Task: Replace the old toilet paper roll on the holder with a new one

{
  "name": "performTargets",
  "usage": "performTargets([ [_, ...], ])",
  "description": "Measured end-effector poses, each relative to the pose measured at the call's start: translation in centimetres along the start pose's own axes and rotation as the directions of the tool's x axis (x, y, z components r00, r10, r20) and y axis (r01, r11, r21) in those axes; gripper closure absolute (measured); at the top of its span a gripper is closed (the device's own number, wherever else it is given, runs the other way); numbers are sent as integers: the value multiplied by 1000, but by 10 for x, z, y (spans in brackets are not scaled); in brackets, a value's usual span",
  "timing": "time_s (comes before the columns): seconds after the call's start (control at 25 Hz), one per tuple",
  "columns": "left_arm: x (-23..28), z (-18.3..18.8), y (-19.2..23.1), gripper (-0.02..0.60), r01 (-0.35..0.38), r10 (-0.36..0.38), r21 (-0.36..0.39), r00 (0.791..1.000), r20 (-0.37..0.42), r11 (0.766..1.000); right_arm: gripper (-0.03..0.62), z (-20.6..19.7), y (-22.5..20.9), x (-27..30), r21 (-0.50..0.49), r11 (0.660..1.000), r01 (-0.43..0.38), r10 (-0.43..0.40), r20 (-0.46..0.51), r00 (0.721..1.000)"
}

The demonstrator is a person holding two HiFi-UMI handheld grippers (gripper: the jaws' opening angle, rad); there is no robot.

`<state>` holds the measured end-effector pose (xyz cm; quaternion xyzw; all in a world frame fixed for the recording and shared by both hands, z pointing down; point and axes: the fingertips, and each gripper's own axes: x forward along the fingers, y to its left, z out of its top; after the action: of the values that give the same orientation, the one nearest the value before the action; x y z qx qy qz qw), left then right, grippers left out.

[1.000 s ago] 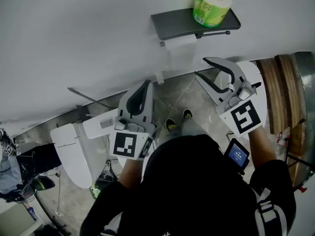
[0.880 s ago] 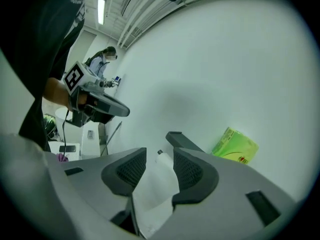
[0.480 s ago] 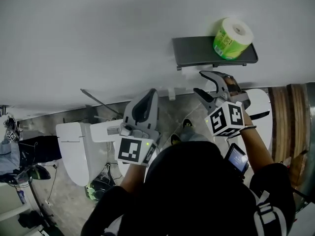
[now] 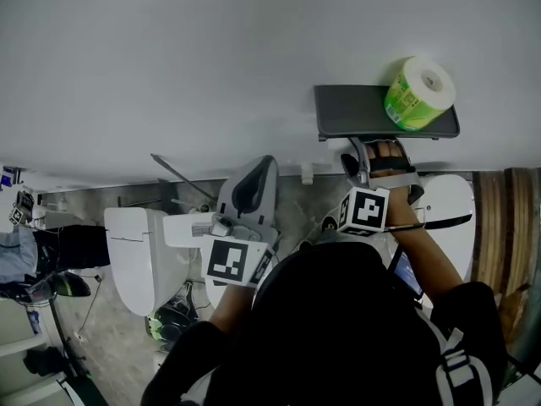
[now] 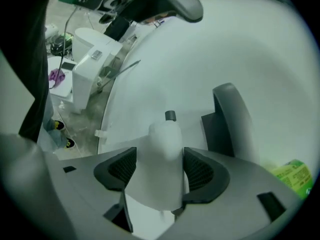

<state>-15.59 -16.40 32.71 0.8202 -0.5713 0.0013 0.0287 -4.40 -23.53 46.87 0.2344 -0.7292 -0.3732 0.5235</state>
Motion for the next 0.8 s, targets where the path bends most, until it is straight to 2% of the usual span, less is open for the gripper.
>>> performTargets([
  [0.12,1,2,4,558,-11,11,8,1000,8,1000,310,-3,-5,6,-49,997,60,-62,-36,997],
  [0.16,1,2,6,558,-15,15,15,1000,12,1000,324,-2,-8,6,-59,995,83,-85,-32,996],
  [0.2,0,2,8,558,-18,18,21,1000,15,1000,366,0,-10,5,-62,993,100,-101,-23,995],
  [0.4,-4,6,9,558,-25,24,27,999,22,999,371,14,-13,-5,-66,988,138,-137,28,990],
  [0.8,-17,4,10,558,-42,41,21,999,9,999,372,48,-11,-3,-65,989,134,-127,92,988],
])
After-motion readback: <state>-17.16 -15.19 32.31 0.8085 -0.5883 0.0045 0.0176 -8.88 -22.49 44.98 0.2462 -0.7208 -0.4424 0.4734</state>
